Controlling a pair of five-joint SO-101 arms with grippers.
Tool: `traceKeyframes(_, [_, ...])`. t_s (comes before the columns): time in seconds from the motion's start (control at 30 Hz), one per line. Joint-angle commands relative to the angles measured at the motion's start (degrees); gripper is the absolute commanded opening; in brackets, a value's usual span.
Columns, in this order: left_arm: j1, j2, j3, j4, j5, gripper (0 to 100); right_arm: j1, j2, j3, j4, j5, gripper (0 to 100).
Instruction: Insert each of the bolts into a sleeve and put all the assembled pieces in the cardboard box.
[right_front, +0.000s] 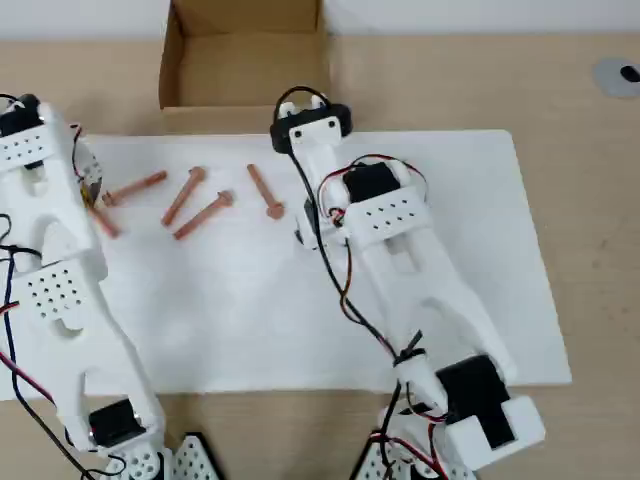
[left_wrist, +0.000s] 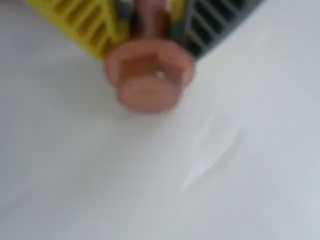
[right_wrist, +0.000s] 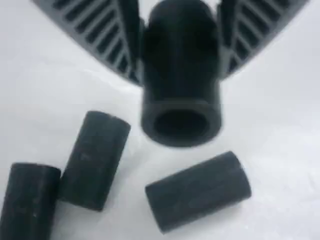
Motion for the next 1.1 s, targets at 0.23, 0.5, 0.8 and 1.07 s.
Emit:
traceKeyframes(0.23, [0.26, -16.4, -14.07, 5.71, -11.08, 1, -0.75, -12.7, -7.16, -0.97, 10.11, 1.0])
traceKeyframes(0.5, [3.16, -37.85, 6.77, 5.71, -13.54, 1, -1.36, -19.03, -6.64, -0.53, 13.71, 1.0])
traceKeyframes(0.8, [14.51, -73.8, 39.38, 2.02, -13.54, 1, -11.47, -35.82, 2.68, -1.05, 15.03, 1.0])
traceKeyframes(1.07, [15.21, -100.0, 68.04, -10.29, -13.27, 1, -15.96, -48.92, 17.89, -2.9, 14.77, 1.0])
